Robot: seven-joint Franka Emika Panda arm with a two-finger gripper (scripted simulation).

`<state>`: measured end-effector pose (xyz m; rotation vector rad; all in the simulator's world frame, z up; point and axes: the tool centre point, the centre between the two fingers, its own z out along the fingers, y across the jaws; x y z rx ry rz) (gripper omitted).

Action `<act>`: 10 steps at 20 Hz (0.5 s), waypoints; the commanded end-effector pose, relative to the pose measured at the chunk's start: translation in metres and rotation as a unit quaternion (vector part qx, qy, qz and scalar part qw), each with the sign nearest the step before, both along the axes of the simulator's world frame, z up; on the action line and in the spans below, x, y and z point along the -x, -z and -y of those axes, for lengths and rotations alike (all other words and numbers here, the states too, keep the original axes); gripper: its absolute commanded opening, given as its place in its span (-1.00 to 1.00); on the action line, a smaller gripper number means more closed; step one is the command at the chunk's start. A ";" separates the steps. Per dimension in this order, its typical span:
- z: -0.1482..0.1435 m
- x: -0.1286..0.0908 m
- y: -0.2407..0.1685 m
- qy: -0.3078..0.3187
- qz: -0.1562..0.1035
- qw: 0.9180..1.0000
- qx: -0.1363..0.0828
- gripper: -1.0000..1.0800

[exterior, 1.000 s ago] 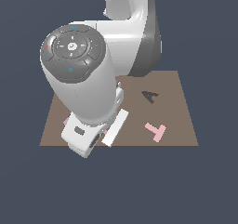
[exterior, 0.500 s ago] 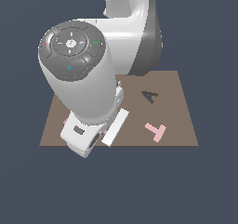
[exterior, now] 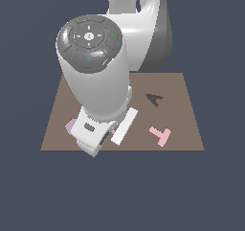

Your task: Insert a designated object into the corresponding slot on a board.

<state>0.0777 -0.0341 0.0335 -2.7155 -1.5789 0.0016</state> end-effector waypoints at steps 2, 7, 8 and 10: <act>-0.012 0.010 -0.001 0.003 0.000 1.000 0.000 -1.00; -0.039 0.033 -0.002 0.011 0.000 1.000 0.000 -1.00; -0.046 0.039 -0.002 0.013 0.000 1.000 0.000 -1.00; -0.060 0.050 -0.003 0.017 0.000 1.000 0.000 -1.00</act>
